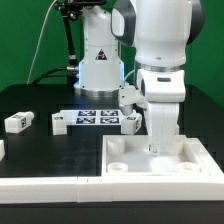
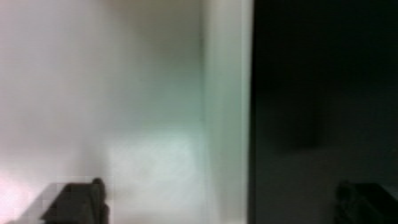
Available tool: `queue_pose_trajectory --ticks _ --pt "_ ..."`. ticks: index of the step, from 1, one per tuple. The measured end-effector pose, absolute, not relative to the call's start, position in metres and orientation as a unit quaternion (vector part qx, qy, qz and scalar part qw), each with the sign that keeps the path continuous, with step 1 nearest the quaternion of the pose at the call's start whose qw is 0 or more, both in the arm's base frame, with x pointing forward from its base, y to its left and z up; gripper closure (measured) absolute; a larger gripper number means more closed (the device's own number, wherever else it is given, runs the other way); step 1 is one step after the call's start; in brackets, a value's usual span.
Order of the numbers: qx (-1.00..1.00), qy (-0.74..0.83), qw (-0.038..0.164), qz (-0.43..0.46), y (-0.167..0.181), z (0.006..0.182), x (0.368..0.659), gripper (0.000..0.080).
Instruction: Assemble one leg
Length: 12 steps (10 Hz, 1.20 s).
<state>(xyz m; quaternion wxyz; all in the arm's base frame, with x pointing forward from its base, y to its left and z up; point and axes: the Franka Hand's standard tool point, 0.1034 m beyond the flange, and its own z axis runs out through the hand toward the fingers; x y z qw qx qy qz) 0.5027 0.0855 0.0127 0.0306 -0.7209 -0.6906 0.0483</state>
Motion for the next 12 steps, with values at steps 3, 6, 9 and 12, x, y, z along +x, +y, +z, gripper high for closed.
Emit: queue_pose_trajectory --ticks 3,6,9,12 --pt "-0.723 -0.688 0.030 0.048 0.086 0.014 0.503 0.0150" --pt "-0.743 -0.668 0.011 0.043 0.092 0.052 0.493 0.0150" --pt "-0.762 -0.647 0.007 0.041 0.091 0.058 0.490 0.0150" --pt "-0.833 -0.552 0.004 0.043 0.092 0.056 0.488 0.0150"
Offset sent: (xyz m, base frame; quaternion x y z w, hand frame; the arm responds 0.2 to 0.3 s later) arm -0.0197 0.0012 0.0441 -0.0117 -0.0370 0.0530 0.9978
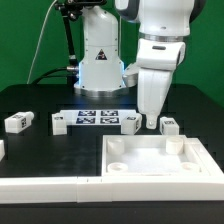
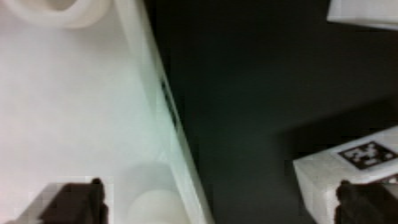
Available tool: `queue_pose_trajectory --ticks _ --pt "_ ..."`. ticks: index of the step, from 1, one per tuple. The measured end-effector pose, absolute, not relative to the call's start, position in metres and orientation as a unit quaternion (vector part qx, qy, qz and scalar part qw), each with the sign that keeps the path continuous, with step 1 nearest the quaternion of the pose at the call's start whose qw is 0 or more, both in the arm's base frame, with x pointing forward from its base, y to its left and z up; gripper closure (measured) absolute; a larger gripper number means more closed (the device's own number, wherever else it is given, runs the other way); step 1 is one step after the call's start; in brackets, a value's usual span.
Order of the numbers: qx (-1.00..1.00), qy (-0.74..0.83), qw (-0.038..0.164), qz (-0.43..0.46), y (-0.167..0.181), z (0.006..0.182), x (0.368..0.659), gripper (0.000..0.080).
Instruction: Assemble one leg
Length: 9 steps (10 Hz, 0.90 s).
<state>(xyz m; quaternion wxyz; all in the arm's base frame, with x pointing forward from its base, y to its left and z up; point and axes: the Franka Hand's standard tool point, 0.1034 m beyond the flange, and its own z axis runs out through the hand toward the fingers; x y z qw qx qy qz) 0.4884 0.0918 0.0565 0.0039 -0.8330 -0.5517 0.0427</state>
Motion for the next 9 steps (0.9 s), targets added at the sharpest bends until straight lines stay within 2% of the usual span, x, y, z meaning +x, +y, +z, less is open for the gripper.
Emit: queue_pose_trajectory --ticks 4,8,9 --pt "-0.948 -0.316 0.000 0.044 0.108 0.048 0.472 0.0150" --pt "-0.994 -0.095 0.013 0.052 0.125 0.045 0.463 0.0150" --pt "-0.995 -0.087 0.013 0.052 0.126 0.045 0.463 0.0150"
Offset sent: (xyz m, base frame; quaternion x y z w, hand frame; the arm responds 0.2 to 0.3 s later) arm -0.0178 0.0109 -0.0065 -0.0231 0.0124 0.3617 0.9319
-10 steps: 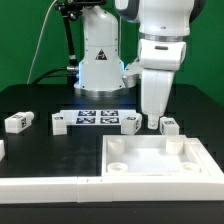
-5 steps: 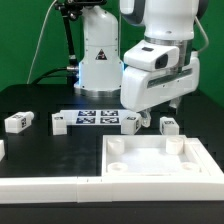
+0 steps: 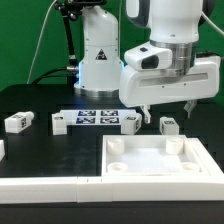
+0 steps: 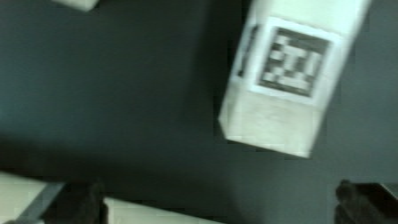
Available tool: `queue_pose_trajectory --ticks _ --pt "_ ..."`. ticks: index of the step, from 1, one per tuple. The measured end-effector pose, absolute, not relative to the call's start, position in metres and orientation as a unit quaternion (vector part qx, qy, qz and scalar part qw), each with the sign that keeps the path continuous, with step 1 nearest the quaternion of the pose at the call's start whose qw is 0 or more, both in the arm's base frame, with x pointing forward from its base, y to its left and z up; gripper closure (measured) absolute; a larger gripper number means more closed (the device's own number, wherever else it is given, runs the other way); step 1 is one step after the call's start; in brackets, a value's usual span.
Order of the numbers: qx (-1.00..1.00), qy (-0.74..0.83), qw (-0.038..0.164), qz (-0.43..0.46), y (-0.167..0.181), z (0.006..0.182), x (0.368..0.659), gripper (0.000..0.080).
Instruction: Assemble one leg
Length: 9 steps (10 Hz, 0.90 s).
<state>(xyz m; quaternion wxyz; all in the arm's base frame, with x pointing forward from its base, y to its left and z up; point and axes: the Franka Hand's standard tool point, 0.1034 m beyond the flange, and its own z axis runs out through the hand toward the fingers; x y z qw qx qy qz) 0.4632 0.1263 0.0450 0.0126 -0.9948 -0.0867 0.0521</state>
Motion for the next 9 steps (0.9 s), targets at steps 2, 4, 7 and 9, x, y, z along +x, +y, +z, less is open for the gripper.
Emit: queue_pose_trajectory --ticks 2,4,7,9 --pt "-0.994 -0.092 0.013 0.052 0.126 0.045 0.463 0.0150" --pt "-0.994 -0.092 0.012 0.058 0.126 0.045 0.462 0.0150" --pt "-0.983 -0.094 -0.005 0.156 0.131 0.043 0.441 0.0150" --pt "-0.969 -0.090 -0.013 0.231 0.133 0.041 0.442 0.0150"
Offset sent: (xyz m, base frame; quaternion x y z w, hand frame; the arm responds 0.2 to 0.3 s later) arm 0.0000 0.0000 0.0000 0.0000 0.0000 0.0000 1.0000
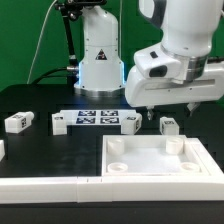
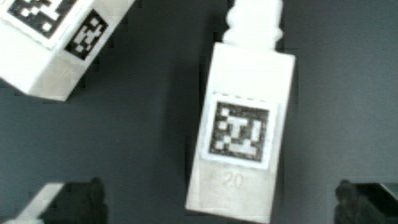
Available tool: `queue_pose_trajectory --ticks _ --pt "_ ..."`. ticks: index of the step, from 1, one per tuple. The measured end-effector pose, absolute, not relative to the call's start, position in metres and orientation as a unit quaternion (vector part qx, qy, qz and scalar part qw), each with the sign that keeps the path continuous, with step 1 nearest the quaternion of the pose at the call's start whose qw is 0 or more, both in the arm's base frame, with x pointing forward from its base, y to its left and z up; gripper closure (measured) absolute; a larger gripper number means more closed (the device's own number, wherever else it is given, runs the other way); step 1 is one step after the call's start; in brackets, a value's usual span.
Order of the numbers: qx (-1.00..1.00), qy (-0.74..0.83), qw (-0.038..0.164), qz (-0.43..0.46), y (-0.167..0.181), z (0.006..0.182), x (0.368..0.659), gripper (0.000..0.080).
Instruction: Assemble one leg
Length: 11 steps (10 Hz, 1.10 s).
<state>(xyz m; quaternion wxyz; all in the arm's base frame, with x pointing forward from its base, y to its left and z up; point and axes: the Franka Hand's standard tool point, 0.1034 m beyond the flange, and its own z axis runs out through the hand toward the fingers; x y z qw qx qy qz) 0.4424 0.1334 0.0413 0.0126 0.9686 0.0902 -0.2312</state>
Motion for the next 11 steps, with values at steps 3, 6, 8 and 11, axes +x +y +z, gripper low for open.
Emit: queue_pose_trajectory --ticks 3,6,8,11 --pt "0.936 0.089 0.026 -0.339 0.131 0.036 0.435 0.0150" --pt "0.888 0.088 0.036 -0.450 0.131 0.026 0.430 0.0150" --pt "0.866 0.090 0.041 -0.489 0.132 0.020 0.423 0.0150" --pt "0.870 0.094 0.041 -0.483 0.136 0.012 0.420 0.0150"
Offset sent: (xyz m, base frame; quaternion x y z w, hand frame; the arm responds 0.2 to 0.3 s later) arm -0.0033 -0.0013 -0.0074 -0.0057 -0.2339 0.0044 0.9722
